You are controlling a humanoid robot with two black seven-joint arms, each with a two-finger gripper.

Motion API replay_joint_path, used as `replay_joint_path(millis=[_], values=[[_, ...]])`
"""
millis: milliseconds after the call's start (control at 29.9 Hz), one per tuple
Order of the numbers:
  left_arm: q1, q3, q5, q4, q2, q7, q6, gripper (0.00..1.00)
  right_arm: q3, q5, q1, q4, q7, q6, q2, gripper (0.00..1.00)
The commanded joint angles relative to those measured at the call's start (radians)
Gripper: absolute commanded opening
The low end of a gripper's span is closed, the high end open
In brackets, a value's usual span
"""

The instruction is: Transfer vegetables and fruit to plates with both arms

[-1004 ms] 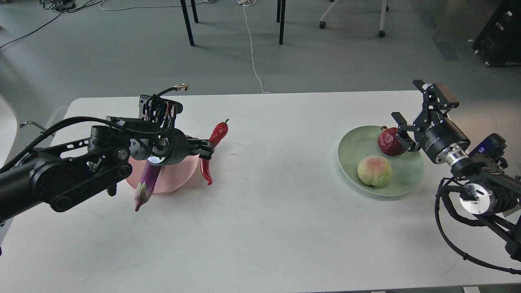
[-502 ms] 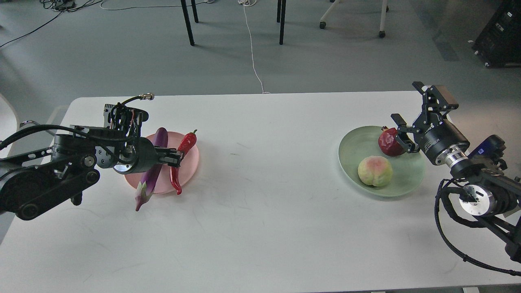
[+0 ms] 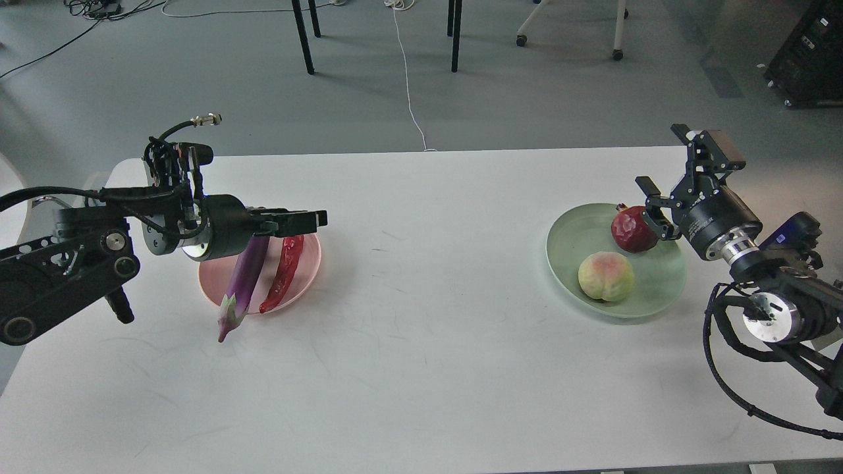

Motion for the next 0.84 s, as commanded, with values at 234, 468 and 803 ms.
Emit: replay_joint_path(millis=[234, 468, 803], values=[[0.311, -0.374, -0.479, 0.078, -0.226, -0.178, 0.239, 1.0, 0.001, 0.001, 0.043, 0.004, 0.0, -0.027, 0.097, 0.99], [0.454, -0.615, -0.479, 0.182, -0.358, -0.208, 0.112, 1.0, 0.002, 0.005, 0.021, -0.001, 0.0, 0.057, 0.112, 0.99], [0.465, -0.638, -0.481, 0.239, -0.396, -0.212, 0.026, 1.0, 0.021, 0.005, -0.034, -0.001, 0.0, 0.151, 0.114, 0.99]])
